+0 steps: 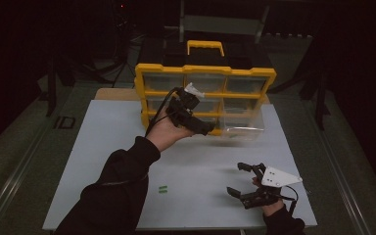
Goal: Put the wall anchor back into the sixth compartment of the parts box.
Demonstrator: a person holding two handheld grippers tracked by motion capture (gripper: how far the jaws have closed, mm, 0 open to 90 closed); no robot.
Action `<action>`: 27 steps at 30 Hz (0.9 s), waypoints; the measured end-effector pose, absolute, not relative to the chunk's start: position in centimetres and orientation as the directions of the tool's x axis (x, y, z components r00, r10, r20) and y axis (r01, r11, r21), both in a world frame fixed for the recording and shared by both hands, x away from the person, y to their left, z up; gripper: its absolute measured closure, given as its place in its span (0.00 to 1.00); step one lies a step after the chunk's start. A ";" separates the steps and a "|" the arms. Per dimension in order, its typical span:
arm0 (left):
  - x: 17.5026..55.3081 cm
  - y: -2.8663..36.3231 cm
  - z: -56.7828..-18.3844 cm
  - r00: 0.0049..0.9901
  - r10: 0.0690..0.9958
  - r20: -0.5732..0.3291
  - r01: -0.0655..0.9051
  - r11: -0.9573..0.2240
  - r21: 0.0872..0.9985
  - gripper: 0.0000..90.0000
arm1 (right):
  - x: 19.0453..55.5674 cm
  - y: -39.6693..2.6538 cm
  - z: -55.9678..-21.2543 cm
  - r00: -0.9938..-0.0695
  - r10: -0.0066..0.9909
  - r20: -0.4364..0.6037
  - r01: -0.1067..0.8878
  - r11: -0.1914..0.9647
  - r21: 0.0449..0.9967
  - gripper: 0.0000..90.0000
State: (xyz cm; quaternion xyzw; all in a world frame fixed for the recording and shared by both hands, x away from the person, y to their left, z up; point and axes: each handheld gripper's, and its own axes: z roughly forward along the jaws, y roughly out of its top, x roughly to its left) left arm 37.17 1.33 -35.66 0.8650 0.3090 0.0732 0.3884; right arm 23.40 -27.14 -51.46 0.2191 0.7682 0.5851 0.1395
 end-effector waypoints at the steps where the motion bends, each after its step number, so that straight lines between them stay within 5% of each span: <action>1: 37.1 1.6 -35.8 0.799 0.591 -0.111 0.475 -0.507 0.719 0.00 | 23.4 -27.1 -51.5 -0.865 0.500 0.042 0.174 0.219 0.960 0.12; 27: 33.8 7.3 -38.1 0.833 0.544 -0.099 0.432 -0.530 0.730 0.00 | 23.4 -27.0 -51.4 -0.867 0.497 0.040 0.174 0.226 0.958 0.12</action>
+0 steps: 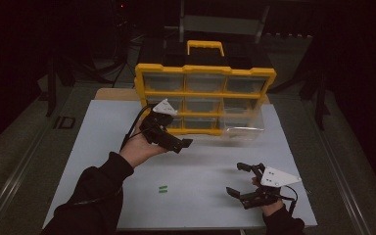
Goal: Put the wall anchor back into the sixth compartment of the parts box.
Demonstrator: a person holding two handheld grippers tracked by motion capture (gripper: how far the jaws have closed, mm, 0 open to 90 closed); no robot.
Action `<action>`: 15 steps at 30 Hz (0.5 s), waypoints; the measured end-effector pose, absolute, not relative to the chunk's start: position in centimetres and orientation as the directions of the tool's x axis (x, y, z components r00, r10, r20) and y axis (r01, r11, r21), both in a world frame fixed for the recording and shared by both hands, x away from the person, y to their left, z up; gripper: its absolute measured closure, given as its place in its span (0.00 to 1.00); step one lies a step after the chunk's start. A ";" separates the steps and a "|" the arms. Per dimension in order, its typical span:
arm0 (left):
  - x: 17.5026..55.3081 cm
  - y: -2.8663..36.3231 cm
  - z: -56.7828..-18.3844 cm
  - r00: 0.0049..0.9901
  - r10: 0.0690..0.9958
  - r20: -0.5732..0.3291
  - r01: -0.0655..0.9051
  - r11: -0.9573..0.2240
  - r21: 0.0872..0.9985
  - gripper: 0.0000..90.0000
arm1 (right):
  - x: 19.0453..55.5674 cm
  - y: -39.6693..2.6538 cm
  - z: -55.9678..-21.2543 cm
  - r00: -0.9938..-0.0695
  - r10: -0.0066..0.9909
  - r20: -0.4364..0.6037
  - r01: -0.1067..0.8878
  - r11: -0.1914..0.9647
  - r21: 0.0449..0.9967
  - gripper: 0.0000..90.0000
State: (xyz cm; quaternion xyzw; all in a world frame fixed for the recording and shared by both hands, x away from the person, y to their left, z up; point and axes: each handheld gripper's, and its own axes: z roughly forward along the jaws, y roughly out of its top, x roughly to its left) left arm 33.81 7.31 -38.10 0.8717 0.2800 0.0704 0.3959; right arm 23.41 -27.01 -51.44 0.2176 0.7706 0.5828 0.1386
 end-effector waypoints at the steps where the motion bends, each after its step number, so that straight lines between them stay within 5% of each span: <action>1: 33.6 7.6 -38.3 0.835 0.540 -0.103 0.434 -0.532 0.728 0.00 | 23.4 -27.0 -51.4 -0.867 0.497 0.040 0.173 0.225 0.959 0.12; 15: 31.5 9.7 -40.0 0.855 0.510 -0.095 0.406 -0.543 0.735 0.00 | 23.4 -26.9 -51.4 -0.869 0.494 0.041 0.175 0.227 0.958 0.12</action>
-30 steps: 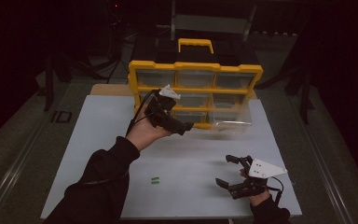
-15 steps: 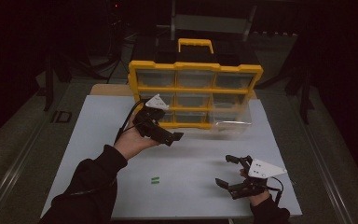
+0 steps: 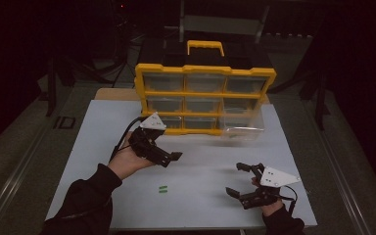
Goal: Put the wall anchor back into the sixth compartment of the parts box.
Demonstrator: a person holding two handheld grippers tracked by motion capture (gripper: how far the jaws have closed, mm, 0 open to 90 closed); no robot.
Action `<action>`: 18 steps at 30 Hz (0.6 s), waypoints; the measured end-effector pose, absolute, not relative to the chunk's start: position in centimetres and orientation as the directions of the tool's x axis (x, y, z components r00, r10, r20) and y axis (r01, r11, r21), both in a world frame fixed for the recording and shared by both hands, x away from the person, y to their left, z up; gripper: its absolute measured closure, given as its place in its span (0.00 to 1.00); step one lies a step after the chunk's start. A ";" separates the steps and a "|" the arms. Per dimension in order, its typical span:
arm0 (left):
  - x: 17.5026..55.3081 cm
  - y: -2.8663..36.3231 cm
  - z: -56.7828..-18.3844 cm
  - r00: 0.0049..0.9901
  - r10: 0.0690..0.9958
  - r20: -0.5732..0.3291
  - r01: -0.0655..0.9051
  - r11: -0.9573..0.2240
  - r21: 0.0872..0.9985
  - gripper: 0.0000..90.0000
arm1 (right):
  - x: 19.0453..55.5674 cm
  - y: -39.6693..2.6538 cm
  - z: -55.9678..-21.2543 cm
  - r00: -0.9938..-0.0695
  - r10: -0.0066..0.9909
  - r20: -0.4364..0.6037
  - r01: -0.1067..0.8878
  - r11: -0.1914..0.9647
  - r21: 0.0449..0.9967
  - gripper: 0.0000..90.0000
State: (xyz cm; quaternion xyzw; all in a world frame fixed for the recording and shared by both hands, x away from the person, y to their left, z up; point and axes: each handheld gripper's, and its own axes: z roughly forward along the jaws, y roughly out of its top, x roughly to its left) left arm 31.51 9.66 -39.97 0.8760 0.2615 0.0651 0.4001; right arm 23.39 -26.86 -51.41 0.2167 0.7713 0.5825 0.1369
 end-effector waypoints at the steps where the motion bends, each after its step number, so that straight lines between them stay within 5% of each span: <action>1: 31.4 9.8 -40.1 0.856 0.508 -0.098 0.406 -0.544 0.734 0.00 | 23.4 -26.9 -51.4 -0.868 0.494 0.042 0.175 0.227 0.958 0.12; 18: 29.4 11.2 -42.4 0.875 0.479 -0.071 0.371 -0.570 0.733 0.00 | 23.4 -26.7 -51.4 -0.871 0.491 0.033 0.168 0.233 0.958 0.12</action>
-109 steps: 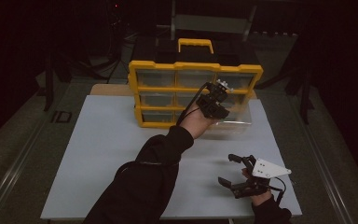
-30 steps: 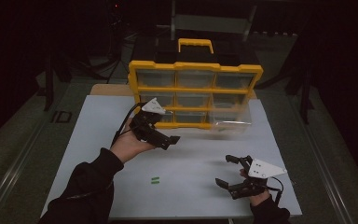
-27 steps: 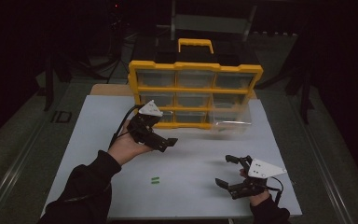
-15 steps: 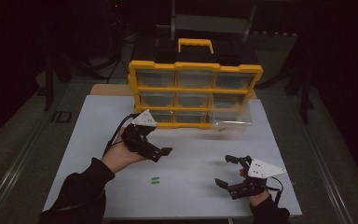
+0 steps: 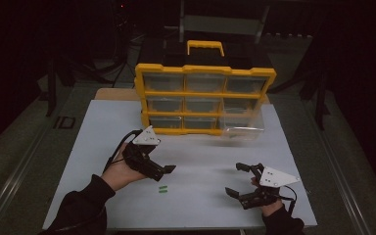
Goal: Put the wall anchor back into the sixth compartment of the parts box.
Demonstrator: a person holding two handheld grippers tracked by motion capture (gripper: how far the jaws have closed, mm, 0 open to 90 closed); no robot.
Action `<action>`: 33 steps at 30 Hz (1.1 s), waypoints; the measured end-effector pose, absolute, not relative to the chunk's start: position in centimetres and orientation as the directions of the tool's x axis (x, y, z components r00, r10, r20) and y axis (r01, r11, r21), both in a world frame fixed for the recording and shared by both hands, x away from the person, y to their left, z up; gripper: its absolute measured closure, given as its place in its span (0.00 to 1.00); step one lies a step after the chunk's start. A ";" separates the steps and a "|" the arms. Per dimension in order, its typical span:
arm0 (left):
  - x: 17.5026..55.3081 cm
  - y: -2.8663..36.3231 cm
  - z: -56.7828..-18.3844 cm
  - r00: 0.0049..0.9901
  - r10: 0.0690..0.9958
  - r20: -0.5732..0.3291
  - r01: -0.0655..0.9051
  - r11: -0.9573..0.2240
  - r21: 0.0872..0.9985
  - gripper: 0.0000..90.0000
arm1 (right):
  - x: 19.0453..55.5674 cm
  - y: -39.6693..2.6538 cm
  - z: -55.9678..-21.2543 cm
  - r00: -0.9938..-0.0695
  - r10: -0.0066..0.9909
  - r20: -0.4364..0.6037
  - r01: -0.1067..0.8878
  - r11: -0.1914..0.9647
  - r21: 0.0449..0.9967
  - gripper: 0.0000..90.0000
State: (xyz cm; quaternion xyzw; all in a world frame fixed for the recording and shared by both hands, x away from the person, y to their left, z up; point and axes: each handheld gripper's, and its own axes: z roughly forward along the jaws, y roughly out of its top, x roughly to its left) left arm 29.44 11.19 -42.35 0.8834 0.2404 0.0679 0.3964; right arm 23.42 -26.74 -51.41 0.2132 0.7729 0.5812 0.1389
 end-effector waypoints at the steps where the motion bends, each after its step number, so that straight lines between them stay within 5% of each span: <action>1: 29.3 11.2 -42.5 0.876 0.476 -0.073 0.371 -0.570 0.733 0.00 | 23.4 -26.7 -51.4 -0.871 0.490 0.036 0.171 0.234 0.957 0.12; 18: 28.4 12.0 -46.1 0.893 0.443 -0.084 0.366 -0.605 0.707 0.03 | 23.4 -26.6 -51.4 -0.872 0.488 0.036 0.171 0.236 0.957 0.12; 33: 27.6 12.2 -49.4 0.900 0.426 -0.093 0.378 -0.656 0.653 0.16 | 23.4 -26.6 -51.4 -0.871 0.489 0.036 0.174 0.239 0.955 0.12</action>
